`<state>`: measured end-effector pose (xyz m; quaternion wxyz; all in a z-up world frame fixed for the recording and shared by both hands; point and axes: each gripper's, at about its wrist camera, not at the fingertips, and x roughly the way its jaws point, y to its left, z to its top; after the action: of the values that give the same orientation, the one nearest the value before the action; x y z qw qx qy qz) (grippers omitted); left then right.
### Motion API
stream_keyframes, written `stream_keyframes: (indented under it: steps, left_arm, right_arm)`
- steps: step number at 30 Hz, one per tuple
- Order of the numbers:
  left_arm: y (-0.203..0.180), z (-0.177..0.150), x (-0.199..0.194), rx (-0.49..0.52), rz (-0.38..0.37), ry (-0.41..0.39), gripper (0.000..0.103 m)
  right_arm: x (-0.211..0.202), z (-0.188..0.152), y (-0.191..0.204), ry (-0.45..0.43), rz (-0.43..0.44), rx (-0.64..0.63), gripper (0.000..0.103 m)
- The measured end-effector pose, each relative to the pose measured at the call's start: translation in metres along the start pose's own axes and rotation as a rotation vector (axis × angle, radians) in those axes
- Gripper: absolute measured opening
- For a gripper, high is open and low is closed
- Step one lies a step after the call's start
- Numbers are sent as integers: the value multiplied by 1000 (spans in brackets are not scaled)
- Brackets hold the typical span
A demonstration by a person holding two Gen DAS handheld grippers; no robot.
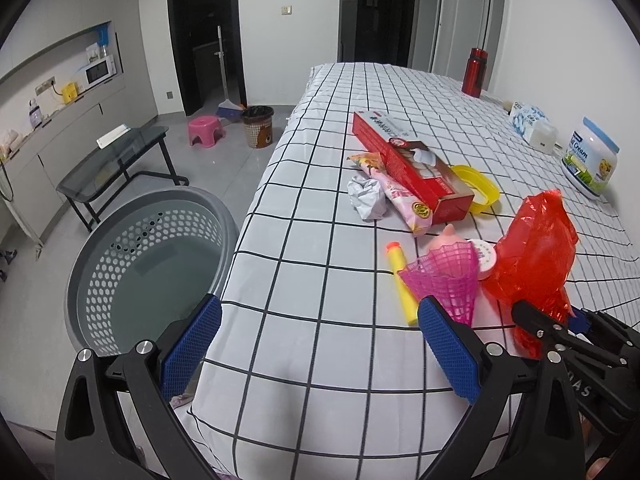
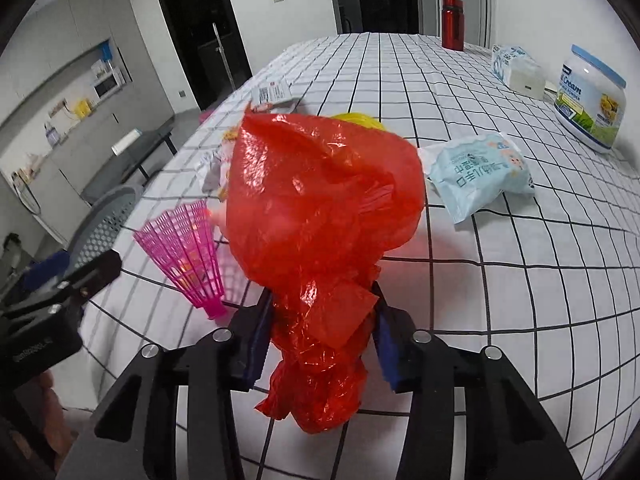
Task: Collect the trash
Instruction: 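Grasp the red plastic bag with the right tool while the left tool grasps the pink shuttlecock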
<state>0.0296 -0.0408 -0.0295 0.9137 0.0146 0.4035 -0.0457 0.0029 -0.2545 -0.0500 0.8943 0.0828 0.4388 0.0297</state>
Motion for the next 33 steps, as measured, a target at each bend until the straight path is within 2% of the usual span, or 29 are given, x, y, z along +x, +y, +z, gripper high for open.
stream_keyframes:
  steps: [14,23,28,29,31,33]
  left_arm:
    - [-36,1,-9,17,-34,-11,97]
    - [-63,-8,20,25,-30,59,97]
    - [-69,-6,34,20,-16,61,95]
    - [-70,-6,35,21,-18,61,94]
    - [-75,-5,34,31,-25,52,79]
    - [-80,-5,32,54,-17,34,70]
  right_arm:
    - [-59,-4,-45,-122,-1,80,42]
    - [-56,-12,-60,-114,47,116,42]
    - [-48,-18,-68,-94,71,147,42]
    - [-46,-19,-70,-90,74,150,42]
    - [-44,-20,-72,-83,79,160,42]
    - [-42,-20,-75,-79,81,166,42]
